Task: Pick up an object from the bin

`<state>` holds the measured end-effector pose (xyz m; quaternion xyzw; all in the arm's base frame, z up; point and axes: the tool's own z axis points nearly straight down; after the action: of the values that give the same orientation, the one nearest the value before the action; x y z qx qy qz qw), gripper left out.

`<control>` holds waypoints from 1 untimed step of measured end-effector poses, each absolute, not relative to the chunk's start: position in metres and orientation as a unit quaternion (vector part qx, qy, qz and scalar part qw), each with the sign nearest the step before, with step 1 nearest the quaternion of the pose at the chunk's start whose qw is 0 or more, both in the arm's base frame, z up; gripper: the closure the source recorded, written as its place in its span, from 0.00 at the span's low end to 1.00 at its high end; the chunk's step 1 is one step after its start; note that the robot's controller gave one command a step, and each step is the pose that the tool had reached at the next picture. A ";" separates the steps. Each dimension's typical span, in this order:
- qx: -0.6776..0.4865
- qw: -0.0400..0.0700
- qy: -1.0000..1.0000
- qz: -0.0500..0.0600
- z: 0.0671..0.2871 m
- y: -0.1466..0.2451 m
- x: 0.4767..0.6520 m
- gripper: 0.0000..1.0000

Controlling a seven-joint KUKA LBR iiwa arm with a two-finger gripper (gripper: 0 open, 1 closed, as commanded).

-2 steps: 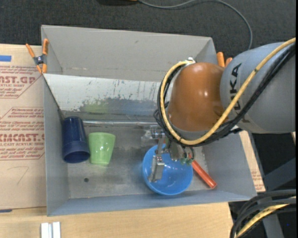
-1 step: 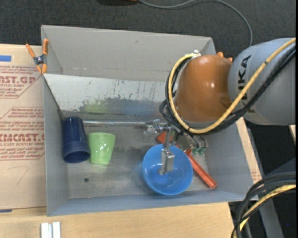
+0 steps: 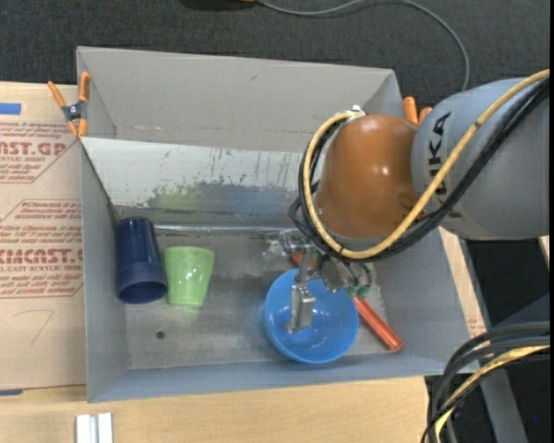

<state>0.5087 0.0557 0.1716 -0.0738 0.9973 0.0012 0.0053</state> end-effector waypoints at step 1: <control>-0.126 0.007 0.992 0.001 0.111 0.079 0.516 0.00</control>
Offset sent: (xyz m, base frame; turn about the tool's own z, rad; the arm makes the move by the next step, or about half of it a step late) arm -0.0015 0.0084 -0.0537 0.0708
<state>0.5160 0.0793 0.1106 -0.1261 0.9920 0.0006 0.0066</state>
